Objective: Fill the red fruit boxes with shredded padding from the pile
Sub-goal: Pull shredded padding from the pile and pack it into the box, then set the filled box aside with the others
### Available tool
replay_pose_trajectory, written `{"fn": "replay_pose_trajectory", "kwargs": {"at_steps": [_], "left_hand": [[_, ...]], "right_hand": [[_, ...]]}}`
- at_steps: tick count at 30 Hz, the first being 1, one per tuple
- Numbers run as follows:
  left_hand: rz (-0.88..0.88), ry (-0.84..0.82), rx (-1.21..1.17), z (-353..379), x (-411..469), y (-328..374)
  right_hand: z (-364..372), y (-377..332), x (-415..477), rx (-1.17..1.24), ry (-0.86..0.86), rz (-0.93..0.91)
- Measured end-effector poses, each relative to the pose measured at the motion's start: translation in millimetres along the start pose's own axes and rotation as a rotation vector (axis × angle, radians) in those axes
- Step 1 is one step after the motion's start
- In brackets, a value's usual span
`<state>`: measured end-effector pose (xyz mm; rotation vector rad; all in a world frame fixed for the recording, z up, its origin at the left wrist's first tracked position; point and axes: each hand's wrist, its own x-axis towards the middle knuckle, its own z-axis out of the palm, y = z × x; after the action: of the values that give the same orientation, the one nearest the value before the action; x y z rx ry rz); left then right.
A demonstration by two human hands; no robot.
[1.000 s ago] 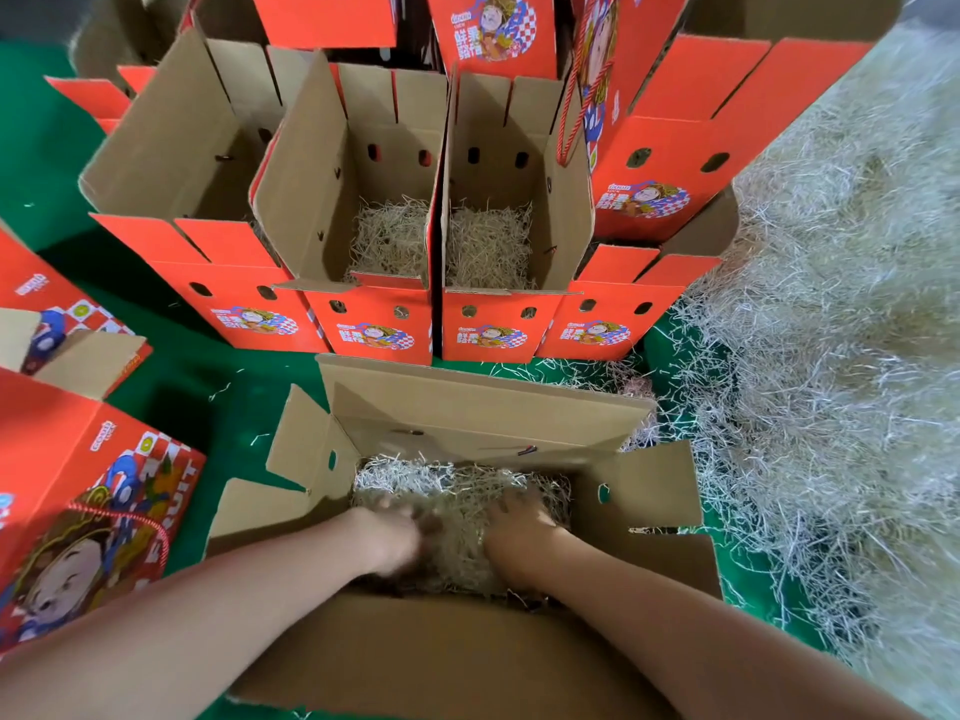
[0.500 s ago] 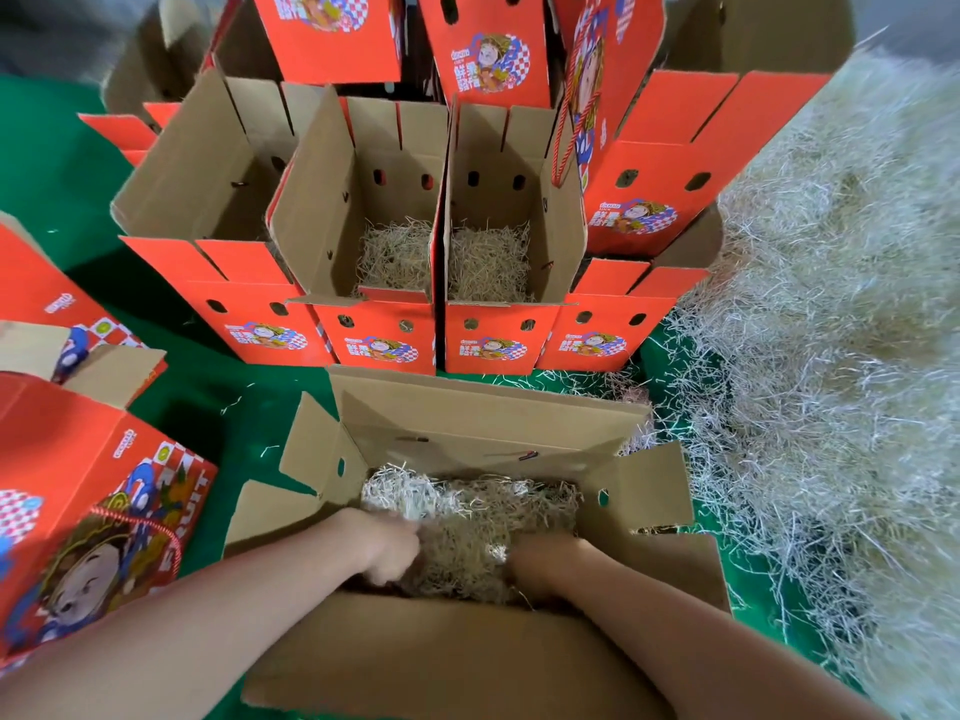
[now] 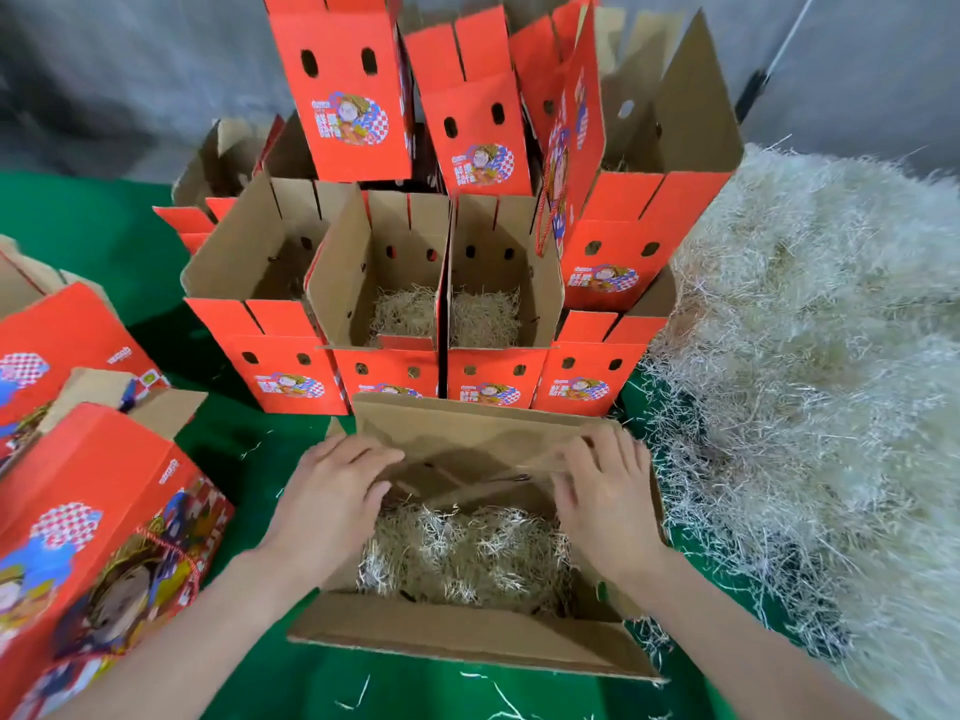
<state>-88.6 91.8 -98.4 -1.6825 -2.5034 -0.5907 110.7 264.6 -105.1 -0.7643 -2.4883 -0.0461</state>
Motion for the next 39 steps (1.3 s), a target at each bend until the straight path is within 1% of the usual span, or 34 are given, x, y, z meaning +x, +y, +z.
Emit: {"fn": "replay_pose_trajectory", "kwargs": {"at_steps": [1, 2, 3, 4, 6, 7, 8, 9, 10, 13, 15, 17, 18, 19, 20, 21, 22, 23, 25, 26, 28, 29, 31, 34, 35, 37, 39], "left_hand": [[0.006, 0.086, 0.022, -6.9, -5.8, -3.1], [-0.011, 0.135, 0.06, -12.4, -11.3, -5.6], [-0.054, 0.14, 0.095, -16.9, -15.3, -7.3], [-0.13, 0.101, 0.104, -20.1, -18.3, -9.9], [-0.324, -0.057, 0.08, -23.4, -23.8, -17.1], [-0.395, -0.145, 0.043, -23.4, -26.1, -20.5], [-0.417, -0.188, -0.011, -21.1, -27.3, -24.2], [-0.418, -0.195, -0.061, -19.2, -26.1, -26.2], [-0.417, -0.166, -0.093, -18.2, -21.7, -27.0], [-0.393, -0.08, -0.166, -22.4, 4.1, -28.5], [-0.443, -0.118, -0.262, -31.8, 27.7, -31.7], [-0.54, -0.179, -0.451, -41.9, 42.0, -34.8], [-0.55, -0.196, -0.486, -45.4, 43.2, -35.8], [-0.51, -0.208, -0.43, -49.0, 39.8, -34.5], [-0.418, -0.206, -0.319, -51.1, 32.5, -32.0], [-0.289, -0.212, -0.237, -50.3, 22.9, -30.0], [-0.156, -0.26, -0.208, -49.1, 12.1, -25.9], [-0.056, -0.351, -0.196, -45.2, 2.3, -21.0], [0.055, -0.528, -0.108, -34.6, -7.6, -11.6], [0.085, -0.54, -0.032, -29.6, -6.9, -6.0], [0.083, -0.443, 0.028, -30.6, 1.1, 3.8], [0.076, -0.435, 0.024, -36.7, 8.3, 7.0], [0.117, -0.471, 0.042, -54.7, 24.8, 12.7], [0.186, -0.453, 0.111, -95.7, 45.8, 28.7], [0.202, -0.443, 0.124, -112.3, 51.1, 36.1], [0.25, -0.387, 0.141, -149.4, 60.9, 52.4], [0.319, -0.272, 0.198, -191.4, 70.6, 68.9]], "right_hand": [[-4.3, 3.7, 5.4, -0.01, 0.042, 0.052], [-6.8, 7.7, 10.1, -0.019, 0.037, 0.114], [-8.8, 12.0, 15.6, -0.024, -0.022, 0.175], [-11.8, 15.7, 21.0, -0.02, -0.115, 0.223], [-12.3, 21.3, 28.1, -0.015, -0.331, 0.285], [-9.5, 23.5, 30.1, -0.051, -0.402, 0.285], [-8.1, 23.2, 31.9, -0.095, -0.433, 0.264], [-7.2, 22.4, 33.5, -0.119, -0.435, 0.246], [-6.2, 21.7, 35.0, -0.105, -0.427, 0.251], [-1.8, 22.2, 39.2, -0.003, -0.395, 0.294], [-1.4, 22.6, 42.8, 0.093, -0.356, 0.339], [-2.3, 27.7, 44.8, 0.239, -0.326, 0.437], [-3.4, 32.9, 44.9, 0.291, -0.337, 0.478], [-4.6, 39.2, 44.1, 0.304, -0.376, 0.498], [-5.4, 46.5, 42.9, 0.288, -0.431, 0.502], [-5.5, 54.2, 40.3, 0.292, -0.481, 0.526], [-5.1, 60.6, 36.1, 0.344, -0.538, 0.576], [-5.1, 63.7, 31.1, 0.436, -0.611, 0.636], [-7.0, 59.0, 27.0, 0.586, -0.707, 0.725], [-7.3, 53.3, 27.4, 0.576, -0.721, 0.705], [-8.0, 45.0, 36.1, 0.485, -0.696, 0.612], [-10.8, 39.9, 44.4, 0.437, -0.656, 0.56], [-25.2, 32.6, 64.7, 0.351, -0.603, 0.456], [-60.5, 29.2, 93.3, 0.331, -0.535, 0.37], [-74.9, 30.1, 102.2, 0.354, -0.513, 0.367], [-107.6, 33.8, 117.5, 0.49, -0.455, 0.404], [-143.3, 38.0, 128.5, 0.658, -0.418, 0.429]]}}
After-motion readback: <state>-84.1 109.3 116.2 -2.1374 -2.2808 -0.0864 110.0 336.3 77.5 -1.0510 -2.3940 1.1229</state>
